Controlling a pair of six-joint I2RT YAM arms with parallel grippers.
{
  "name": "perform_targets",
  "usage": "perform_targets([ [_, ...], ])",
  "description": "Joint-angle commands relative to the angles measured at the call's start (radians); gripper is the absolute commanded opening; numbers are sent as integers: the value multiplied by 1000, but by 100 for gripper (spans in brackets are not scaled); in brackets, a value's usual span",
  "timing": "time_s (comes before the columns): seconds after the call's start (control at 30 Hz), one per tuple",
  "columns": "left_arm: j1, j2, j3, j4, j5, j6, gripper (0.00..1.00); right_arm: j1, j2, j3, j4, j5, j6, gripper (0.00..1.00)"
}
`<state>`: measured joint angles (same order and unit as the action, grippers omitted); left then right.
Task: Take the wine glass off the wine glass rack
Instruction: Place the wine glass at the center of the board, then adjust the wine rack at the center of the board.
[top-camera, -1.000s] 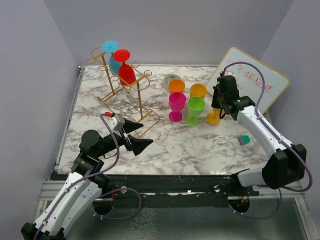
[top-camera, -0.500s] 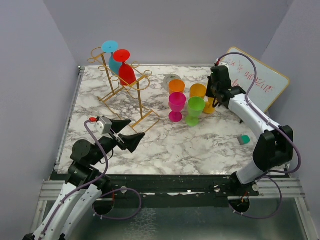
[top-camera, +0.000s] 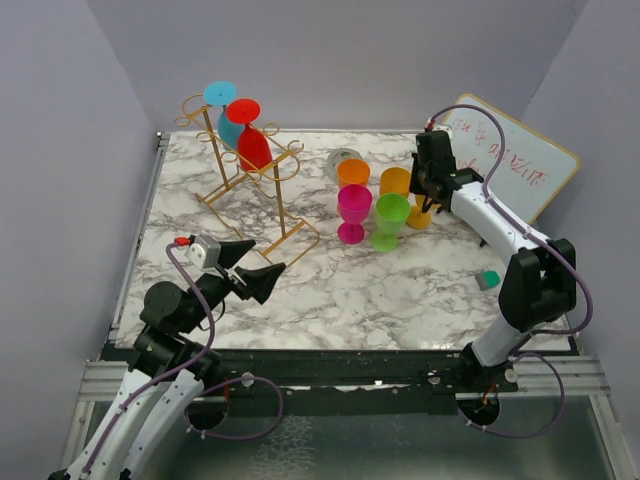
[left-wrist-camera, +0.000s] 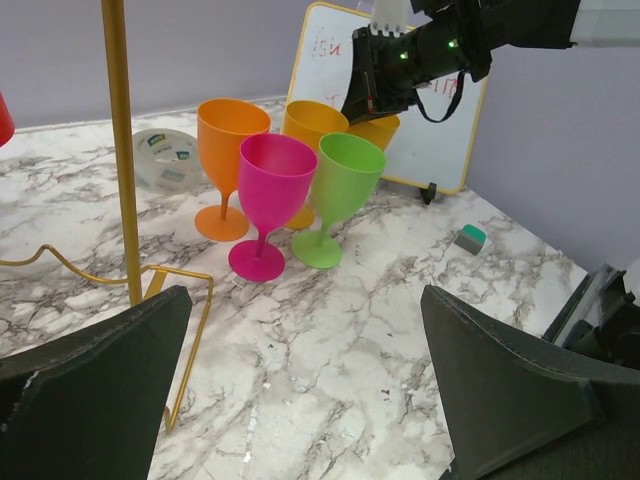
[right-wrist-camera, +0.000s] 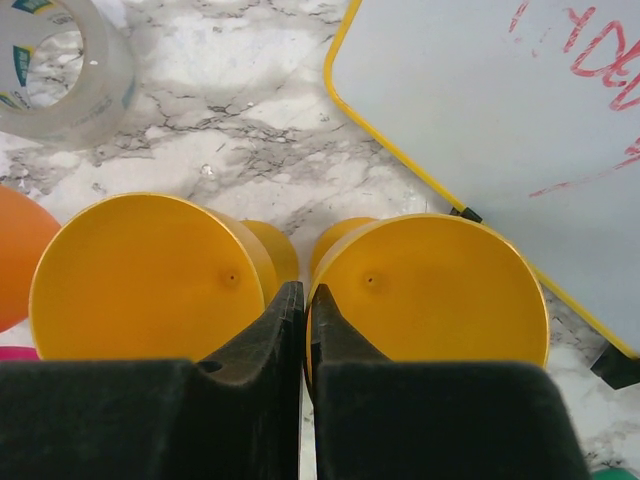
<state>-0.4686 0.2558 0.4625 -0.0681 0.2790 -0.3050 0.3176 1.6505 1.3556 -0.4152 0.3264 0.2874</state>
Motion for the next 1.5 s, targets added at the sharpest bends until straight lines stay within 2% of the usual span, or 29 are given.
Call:
perform_targets([
  [0.0,1,-13,7,-20,-37,7,99,0,42,43,-52,2,3,9],
  [0.13,1,-18,5,-20,-39,9,99,0,31,45,-56,19,-14,13],
  [0.4,1,-10,-1,-6,-69,-19,99,0,-15,70,-64,-31,-31,38],
  [0.83,1,14,8,-14,-106,-47,99,0,-79,216,-160,-96,-43,49],
  [1.0,1,23,26,-39,-155,-65,99,1,-87,290,-183,-253,-35,51],
  [1.1,1,30,27,-62,-201,-84,99,2,-58,348,-177,-456,-2,51],
  [1.2,1,44,30,-72,-219,-91,99,32,3,432,-165,-549,36,51],
  [1.37,1,54,62,-100,-222,-124,99,168,204,726,-306,-435,-36,52],
  [1.47,1,69,115,-124,-159,-121,99,203,308,874,-373,-406,-50,52],
])
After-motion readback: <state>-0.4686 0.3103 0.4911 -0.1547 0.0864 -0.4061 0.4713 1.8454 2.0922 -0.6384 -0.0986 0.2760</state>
